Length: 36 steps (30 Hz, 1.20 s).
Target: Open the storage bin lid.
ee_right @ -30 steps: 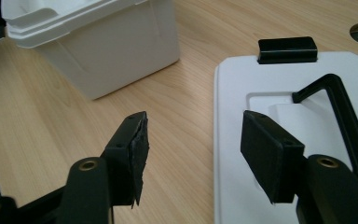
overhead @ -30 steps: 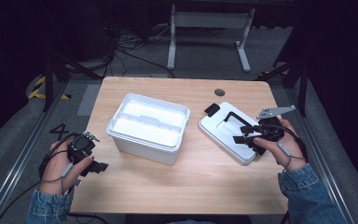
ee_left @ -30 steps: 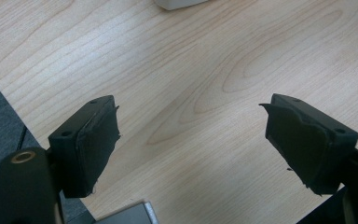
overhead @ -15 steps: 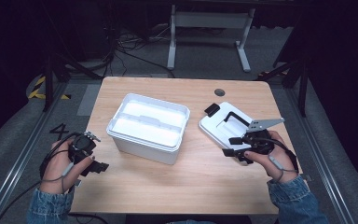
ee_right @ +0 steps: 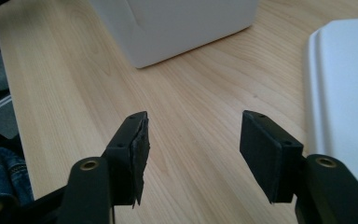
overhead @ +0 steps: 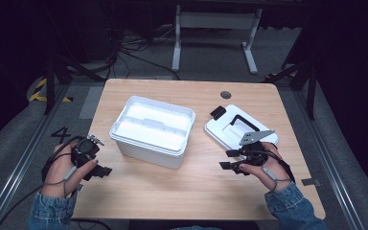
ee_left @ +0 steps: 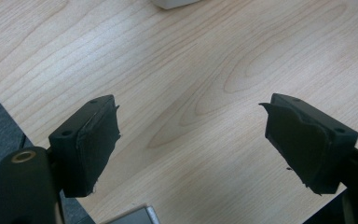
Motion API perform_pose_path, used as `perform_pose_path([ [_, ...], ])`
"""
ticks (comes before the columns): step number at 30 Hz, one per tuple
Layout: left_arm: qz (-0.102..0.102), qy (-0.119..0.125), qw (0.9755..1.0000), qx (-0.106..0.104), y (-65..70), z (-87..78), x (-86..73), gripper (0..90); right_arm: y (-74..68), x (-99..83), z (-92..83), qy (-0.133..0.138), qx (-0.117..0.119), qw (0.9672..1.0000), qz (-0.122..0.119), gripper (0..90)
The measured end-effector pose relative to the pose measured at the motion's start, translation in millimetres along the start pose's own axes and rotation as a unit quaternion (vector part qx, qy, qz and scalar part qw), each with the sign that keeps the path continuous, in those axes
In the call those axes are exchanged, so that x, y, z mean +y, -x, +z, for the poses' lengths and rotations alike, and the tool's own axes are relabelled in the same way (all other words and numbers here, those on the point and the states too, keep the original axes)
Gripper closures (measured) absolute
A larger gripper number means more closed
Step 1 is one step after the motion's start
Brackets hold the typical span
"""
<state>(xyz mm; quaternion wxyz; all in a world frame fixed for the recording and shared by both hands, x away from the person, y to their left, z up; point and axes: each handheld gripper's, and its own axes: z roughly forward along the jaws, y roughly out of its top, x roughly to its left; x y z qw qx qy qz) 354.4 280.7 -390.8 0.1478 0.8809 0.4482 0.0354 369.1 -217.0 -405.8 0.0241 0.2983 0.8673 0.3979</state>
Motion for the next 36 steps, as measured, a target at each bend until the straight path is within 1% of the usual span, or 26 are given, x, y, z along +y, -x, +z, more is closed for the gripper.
perform_pose_path([
  [1, 0.000, 0.001, 1.0000, 0.000, 0.1, 0.7, 0.3, 18.4, 0.0, -1.6, 3.2, -0.001, 0.002, 1.0000, 0.003, 42.9],
  [2, 0.010, 0.000, 0.9999, 0.009, -1.0, 0.7, 1.1, 18.4, 0.1, -2.8, 5.3, -0.003, 0.003, 1.0000, 0.003, 43.0],
  [3, 0.003, 0.000, 1.0000, 0.001, -0.2, 1.8, 1.0, 18.4, 0.1, -4.9, 9.0, -0.006, -0.003, 1.0000, 0.000, 43.2],
  [4, 0.000, -0.002, 1.0000, 0.000, 0.0, 1.8, 1.0, 18.4, 0.1, -6.7, 12.0, -0.006, -0.004, 1.0000, -0.001, 43.2],
  [5, 0.002, -0.002, 1.0000, 0.001, -0.5, 2.1, 1.1, 18.3, 0.2, -8.5, 15.1, -0.006, -0.007, 1.0000, -0.002, 43.3],
  [6, 0.002, -0.002, 1.0000, 0.001, -0.8, 2.3, 1.1, 18.3, 0.0, -10.3, 17.8, -0.006, -0.004, 1.0000, -0.001, 43.8],
  [8, 0.004, 0.000, 1.0000, 0.002, -1.6, 2.7, 1.4, 18.4, -0.1, -13.5, 23.8, -0.002, 0.000, 1.0000, -0.009, 46.3],
  [11, 0.001, -0.002, 1.0000, 0.001, -1.5, 4.2, 1.8, 18.3, -0.8, -18.5, 31.9, -0.005, 0.005, 0.9999, -0.007, 46.8],
  [12, 0.008, -0.004, 0.9999, 0.005, -2.0, 4.5, 2.4, 18.4, -0.9, -19.9, 34.4, -0.005, 0.004, 0.9999, -0.010, 46.8],
  [13, 0.009, -0.005, 0.9999, 0.002, -1.6, 5.3, 2.8, 18.3, -1.1, -21.5, 36.6, -0.004, 0.000, 0.9999, -0.012, 46.8],
  [14, 0.004, -0.004, 1.0000, -0.002, -0.3, 6.3, 2.9, 18.3, -1.7, -22.9, 38.7, -0.005, -0.001, 0.9999, -0.010, 46.8],
  [15, 0.002, -0.007, 1.0000, -0.002, 0.4, 6.3, 3.3, 18.3, -2.2, -24.3, 41.0, -0.005, -0.004, 0.9999, -0.013, 46.8],
  [17, 0.010, -0.007, 0.9999, 0.000, -0.1, 7.0, 4.5, 18.3, -4.0, -26.7, 46.5, -0.007, -0.011, 0.9997, -0.020, 47.8],
  [18, 0.009, -0.009, 0.9999, -0.003, 0.0, 7.5, 4.7, 18.3, -5.2, -27.3, 48.9, -0.006, -0.018, 0.9994, -0.028, 48.5],
  [19, 0.008, -0.009, 0.9999, -0.002, -0.1, 8.0, 4.9, 18.3, -6.3, -27.7, 50.8, -0.002, -0.021, 0.9993, -0.031, 48.5],
  [21, 0.007, -0.009, 0.9999, -0.001, -0.2, 8.7, 4.7, 18.3, -7.1, -28.0, 53.6, 0.005, -0.020, 0.9993, -0.032, 48.5],
  [23, 0.006, -0.008, 0.9999, -0.001, -0.6, 9.0, 4.6, 18.3, -7.8, -28.8, 55.6, 0.003, -0.026, 0.9990, -0.036, 48.3],
  [25, 0.011, -0.009, 0.9999, 0.003, -1.4, 8.6, 5.0, 18.3, -8.0, -30.5, 58.1, 0.005, -0.029, 0.9987, -0.040, 48.0],
  [28, 0.008, -0.008, 0.9999, -0.002, -1.1, 8.9, 4.7, 18.3, -8.4, -31.8, 60.5, 0.003, -0.030, 0.9988, -0.039, 47.7],
  [33, 0.008, -0.007, 0.9999, -0.002, -1.1, 8.7, 5.0, 18.3, -9.0, -33.1, 63.0, 0.002, -0.032, 0.9985, -0.044, 47.0],
  [36, 0.008, -0.006, 0.9999, 0.000, -1.3, 8.8, 5.3, 18.3, -9.0, -33.8, 63.5, 0.002, -0.032, 0.9986, -0.043, 46.5],
])
